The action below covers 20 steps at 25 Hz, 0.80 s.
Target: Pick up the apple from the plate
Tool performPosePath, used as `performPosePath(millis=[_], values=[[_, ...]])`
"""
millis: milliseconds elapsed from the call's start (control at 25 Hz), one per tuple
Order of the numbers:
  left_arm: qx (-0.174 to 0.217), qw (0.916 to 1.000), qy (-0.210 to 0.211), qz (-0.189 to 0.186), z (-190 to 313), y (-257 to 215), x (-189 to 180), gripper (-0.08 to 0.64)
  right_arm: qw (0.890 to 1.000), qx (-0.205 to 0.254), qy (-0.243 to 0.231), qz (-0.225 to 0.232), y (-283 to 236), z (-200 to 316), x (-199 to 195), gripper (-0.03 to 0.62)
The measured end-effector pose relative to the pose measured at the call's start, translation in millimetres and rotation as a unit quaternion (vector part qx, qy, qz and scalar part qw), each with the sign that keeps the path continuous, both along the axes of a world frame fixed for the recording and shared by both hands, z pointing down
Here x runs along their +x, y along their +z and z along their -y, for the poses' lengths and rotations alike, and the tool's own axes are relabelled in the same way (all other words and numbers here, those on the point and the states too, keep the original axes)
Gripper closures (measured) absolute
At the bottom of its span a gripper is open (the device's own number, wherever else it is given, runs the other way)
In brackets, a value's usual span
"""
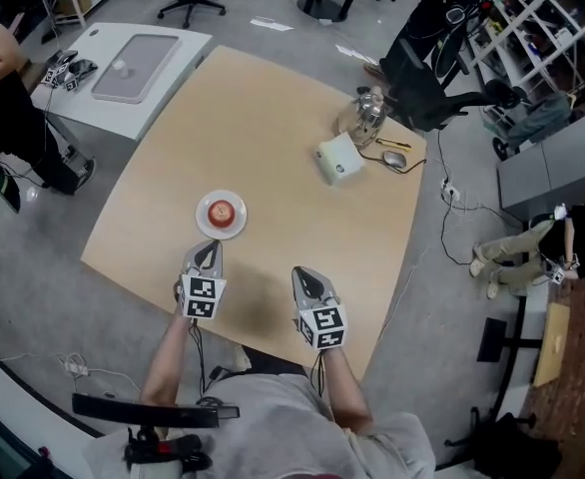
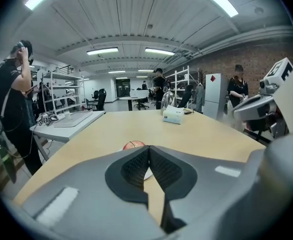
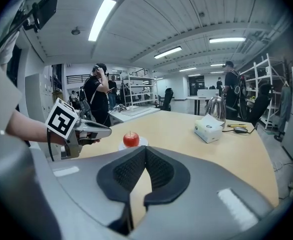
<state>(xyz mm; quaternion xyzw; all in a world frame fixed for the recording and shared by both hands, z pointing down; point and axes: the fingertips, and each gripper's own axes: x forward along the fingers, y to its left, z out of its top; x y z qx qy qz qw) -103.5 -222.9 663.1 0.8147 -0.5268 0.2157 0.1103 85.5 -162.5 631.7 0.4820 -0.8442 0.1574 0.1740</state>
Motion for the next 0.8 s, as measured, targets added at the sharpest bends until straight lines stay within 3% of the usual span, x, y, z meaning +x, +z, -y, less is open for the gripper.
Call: performPosePath(millis=[280, 800], values=[[-0.017, 0.9996, 0.002, 0.021, 18.9, 16.3, 0.7, 0.460, 1.000, -0.006, 0.015, 0.001, 2.3, 3.5, 13.7, 0.586], [-0.027, 0.9995, -0.014, -0.005, 48.0, 28.9, 0.1, 0.306, 0.999, -0.014, 0.039, -0.003, 6.6, 15.9, 35.5, 0.586]])
